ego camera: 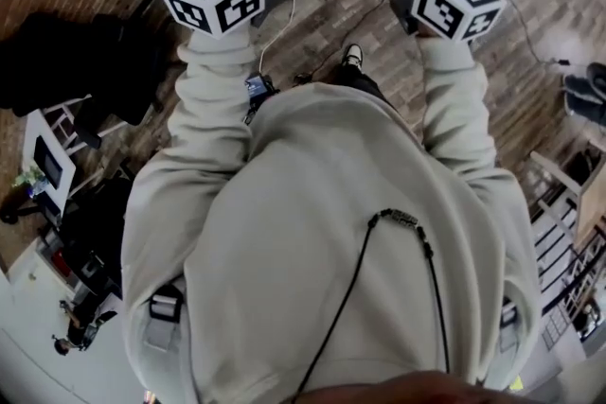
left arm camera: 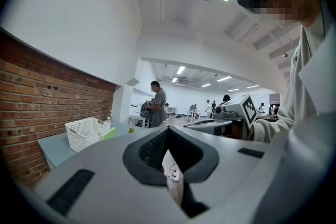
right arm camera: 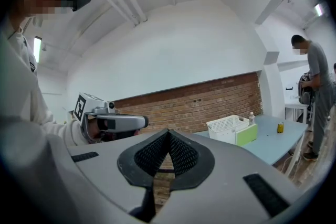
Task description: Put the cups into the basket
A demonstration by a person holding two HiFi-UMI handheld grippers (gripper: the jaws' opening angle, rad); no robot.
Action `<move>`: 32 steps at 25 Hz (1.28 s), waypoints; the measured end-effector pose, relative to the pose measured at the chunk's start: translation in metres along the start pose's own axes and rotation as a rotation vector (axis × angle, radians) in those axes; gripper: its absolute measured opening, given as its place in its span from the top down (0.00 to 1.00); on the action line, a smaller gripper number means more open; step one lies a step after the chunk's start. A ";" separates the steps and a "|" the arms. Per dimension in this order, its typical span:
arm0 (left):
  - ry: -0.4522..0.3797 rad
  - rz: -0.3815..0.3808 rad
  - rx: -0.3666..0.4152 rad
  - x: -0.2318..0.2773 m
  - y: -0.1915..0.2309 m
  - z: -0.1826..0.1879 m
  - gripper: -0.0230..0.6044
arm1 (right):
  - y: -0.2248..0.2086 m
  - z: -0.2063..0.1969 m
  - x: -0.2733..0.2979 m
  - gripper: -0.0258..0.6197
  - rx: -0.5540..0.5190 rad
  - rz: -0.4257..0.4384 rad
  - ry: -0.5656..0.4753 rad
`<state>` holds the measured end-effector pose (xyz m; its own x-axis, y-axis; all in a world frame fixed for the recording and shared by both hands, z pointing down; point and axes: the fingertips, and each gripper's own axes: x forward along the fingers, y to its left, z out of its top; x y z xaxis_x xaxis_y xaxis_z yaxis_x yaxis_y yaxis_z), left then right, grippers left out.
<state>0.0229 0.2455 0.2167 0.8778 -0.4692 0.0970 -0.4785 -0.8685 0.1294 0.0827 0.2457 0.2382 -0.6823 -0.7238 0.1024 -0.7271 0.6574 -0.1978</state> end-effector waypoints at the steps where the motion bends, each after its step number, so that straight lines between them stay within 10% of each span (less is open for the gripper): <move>1: -0.003 0.017 0.004 0.008 0.009 0.004 0.97 | -0.011 0.006 0.006 0.94 -0.006 0.015 -0.001; 13: -0.019 0.151 0.006 0.093 0.076 0.039 0.97 | -0.117 0.042 0.041 0.94 -0.005 0.131 -0.008; 32: 0.000 0.136 0.048 0.166 0.123 0.052 0.97 | -0.203 0.050 0.080 0.94 0.022 0.139 -0.009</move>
<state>0.1112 0.0524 0.1975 0.8048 -0.5832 0.1100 -0.5915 -0.8035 0.0673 0.1796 0.0442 0.2377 -0.7756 -0.6280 0.0638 -0.6236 0.7468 -0.2312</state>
